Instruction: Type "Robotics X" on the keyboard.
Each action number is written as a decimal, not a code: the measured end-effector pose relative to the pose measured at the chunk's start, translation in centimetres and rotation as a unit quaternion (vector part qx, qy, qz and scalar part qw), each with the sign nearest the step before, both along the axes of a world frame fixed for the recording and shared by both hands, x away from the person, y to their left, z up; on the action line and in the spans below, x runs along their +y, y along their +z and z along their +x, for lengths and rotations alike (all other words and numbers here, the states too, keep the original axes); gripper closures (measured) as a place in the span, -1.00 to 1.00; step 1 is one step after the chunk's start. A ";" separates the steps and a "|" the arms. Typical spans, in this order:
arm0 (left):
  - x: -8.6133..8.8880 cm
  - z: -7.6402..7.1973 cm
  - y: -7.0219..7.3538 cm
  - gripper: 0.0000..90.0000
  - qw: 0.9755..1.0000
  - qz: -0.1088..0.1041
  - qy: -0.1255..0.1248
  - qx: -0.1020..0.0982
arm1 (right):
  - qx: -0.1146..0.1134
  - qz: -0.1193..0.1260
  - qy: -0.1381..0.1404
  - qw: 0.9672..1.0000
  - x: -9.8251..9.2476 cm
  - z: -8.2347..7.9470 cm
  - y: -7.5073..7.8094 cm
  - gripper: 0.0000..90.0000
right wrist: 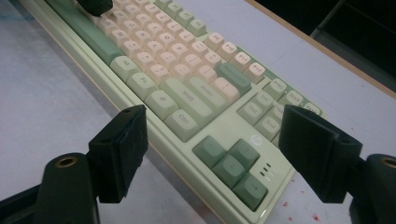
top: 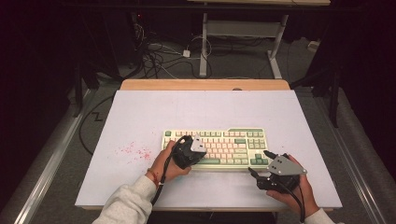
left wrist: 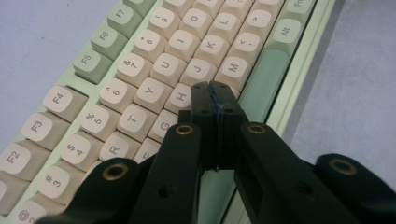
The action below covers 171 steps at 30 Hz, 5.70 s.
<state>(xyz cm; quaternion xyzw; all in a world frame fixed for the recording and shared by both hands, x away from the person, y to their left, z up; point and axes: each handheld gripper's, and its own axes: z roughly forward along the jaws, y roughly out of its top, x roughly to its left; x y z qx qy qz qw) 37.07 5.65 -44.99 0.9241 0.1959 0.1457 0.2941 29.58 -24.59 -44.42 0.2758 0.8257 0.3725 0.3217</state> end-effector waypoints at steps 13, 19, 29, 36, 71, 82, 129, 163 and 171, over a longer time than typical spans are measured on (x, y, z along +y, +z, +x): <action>1.0 -0.4 1.0 0.86 0.999 -0.012 0.018 -0.036 | -0.001 -0.002 0.000 1.000 -0.1 -0.1 0.1 -0.46; 1.9 -0.3 1.4 0.74 0.998 -0.025 0.028 -0.046 | 0.000 -0.005 0.000 1.000 -0.1 -0.1 0.0 -0.46; 3.1 -0.6 2.0 0.41 0.996 -0.042 0.041 -0.070 | 0.000 -0.003 -0.001 1.000 -0.1 0.0 0.1 -0.46; 4.0 -1.2 2.4 -0.07 0.991 -0.064 0.056 -0.102 | 0.001 -0.002 -0.001 1.000 -0.2 0.0 0.1 -0.46; 10.2 -4.7 1.3 -0.62 0.981 -0.052 0.096 -0.158 | 0.004 0.006 0.003 1.000 -0.1 0.2 0.3 -0.45; 12.5 -6.5 -0.2 -0.62 0.981 -0.044 0.113 -0.153 | 0.009 0.018 0.014 1.000 0.4 1.0 0.7 -0.32; 14.1 -7.9 -2.1 -0.63 0.986 -0.031 0.125 -0.101 | 0.116 -0.015 0.062 0.991 10.1 9.9 0.0 1.00; 14.1 -8.1 -2.2 -0.63 0.988 -0.022 0.121 -0.093 | 0.110 -0.026 0.059 0.992 10.3 10.0 0.1 1.00; 14.1 -8.1 -2.2 -0.63 0.988 -0.021 0.118 -0.092 | 0.097 -0.007 0.065 0.993 9.9 9.5 1.0 0.97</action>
